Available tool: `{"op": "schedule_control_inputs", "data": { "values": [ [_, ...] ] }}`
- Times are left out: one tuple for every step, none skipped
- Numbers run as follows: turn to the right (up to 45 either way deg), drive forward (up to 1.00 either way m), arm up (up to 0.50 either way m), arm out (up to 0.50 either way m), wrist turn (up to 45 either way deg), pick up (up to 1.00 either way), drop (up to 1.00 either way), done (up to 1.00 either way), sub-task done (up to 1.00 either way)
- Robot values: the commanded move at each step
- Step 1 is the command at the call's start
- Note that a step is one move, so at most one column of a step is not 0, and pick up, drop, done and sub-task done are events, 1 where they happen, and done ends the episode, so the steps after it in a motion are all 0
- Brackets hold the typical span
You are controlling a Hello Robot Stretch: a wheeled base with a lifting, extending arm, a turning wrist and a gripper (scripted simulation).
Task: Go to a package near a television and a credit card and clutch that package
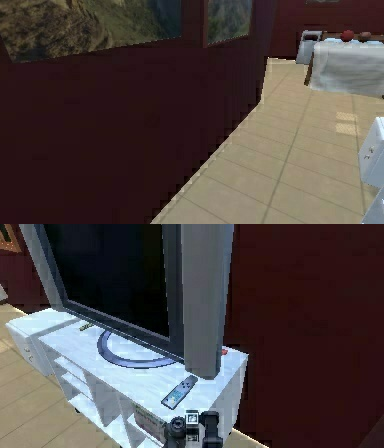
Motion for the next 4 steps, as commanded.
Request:
{"op": "schedule_control_inputs", "data": {
  "values": [
    [0.0,0.0,0.0,0.0,45.0,0.0,0.0,0.0,0.0],
    [0.0,0.0,0.0,0.0,45.0,0.0,0.0,0.0,0.0],
    [0.0,0.0,0.0,0.0,39.0,0.0,0.0,0.0,0.0],
    [0.0,0.0,-0.3,0.0,0.0,0.0,0.0,0.0,0.0]
  ]
}}
